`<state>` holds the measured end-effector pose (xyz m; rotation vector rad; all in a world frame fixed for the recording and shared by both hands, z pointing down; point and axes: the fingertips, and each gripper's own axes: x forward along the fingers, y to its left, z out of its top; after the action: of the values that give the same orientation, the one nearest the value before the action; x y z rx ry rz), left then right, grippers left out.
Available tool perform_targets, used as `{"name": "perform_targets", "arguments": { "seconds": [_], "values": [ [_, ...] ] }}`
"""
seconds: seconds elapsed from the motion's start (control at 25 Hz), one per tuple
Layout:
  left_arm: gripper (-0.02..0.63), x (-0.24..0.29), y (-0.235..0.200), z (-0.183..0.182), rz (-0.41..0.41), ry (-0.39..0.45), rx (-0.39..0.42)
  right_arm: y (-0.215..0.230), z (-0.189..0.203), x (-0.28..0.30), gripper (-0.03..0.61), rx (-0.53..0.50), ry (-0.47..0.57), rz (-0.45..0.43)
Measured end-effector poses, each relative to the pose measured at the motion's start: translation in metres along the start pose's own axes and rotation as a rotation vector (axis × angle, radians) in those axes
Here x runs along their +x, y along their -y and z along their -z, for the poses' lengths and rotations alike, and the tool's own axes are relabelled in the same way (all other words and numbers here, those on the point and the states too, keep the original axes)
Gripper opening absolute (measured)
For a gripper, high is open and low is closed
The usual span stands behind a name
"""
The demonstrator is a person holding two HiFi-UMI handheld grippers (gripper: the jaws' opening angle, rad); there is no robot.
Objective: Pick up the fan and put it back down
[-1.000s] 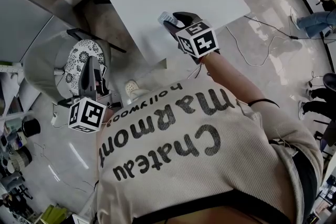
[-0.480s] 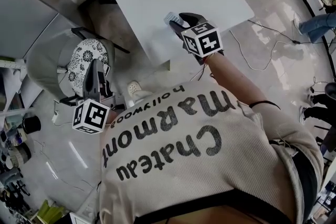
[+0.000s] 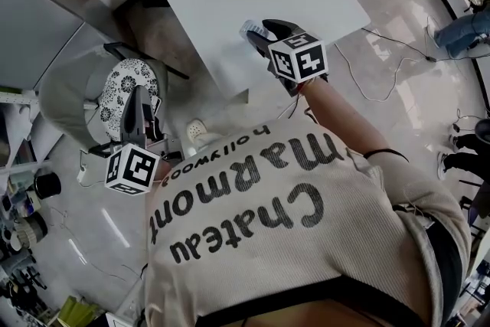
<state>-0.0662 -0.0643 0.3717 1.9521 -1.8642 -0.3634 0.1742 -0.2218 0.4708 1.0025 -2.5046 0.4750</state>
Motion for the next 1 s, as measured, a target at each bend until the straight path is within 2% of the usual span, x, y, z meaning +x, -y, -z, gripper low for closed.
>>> {"name": "perform_targets", "arguments": {
  "seconds": [0.2,0.36,0.4,0.44,0.68,0.8,1.0],
  "values": [
    [0.000,0.004,0.002,0.002,0.014,-0.012,-0.005,0.002,-0.012,-0.007,0.207,0.065,0.041,-0.005],
    [0.000,0.010,0.004,0.005,0.025,-0.025,0.024,0.007,-0.038,-0.022,0.202,0.132,0.130,0.023],
    [0.000,0.011,0.004,0.006,0.025,-0.032,0.037,0.007,-0.044,-0.027,0.188,0.146,0.154,0.031],
    [0.000,0.012,0.005,0.006,0.024,-0.040,0.051,0.006,-0.052,-0.032,0.145,0.156,0.180,0.036],
    [0.000,0.019,0.011,-0.006,0.020,-0.040,0.167,-0.004,-0.091,-0.057,0.075,0.189,0.300,0.039],
    [0.000,0.018,0.015,-0.015,0.003,-0.022,0.214,-0.006,-0.108,-0.072,0.008,0.224,0.365,0.046],
    [0.000,0.013,0.015,-0.023,-0.010,0.000,0.224,-0.016,-0.126,-0.087,0.003,0.275,0.454,0.028]
  ]
}}
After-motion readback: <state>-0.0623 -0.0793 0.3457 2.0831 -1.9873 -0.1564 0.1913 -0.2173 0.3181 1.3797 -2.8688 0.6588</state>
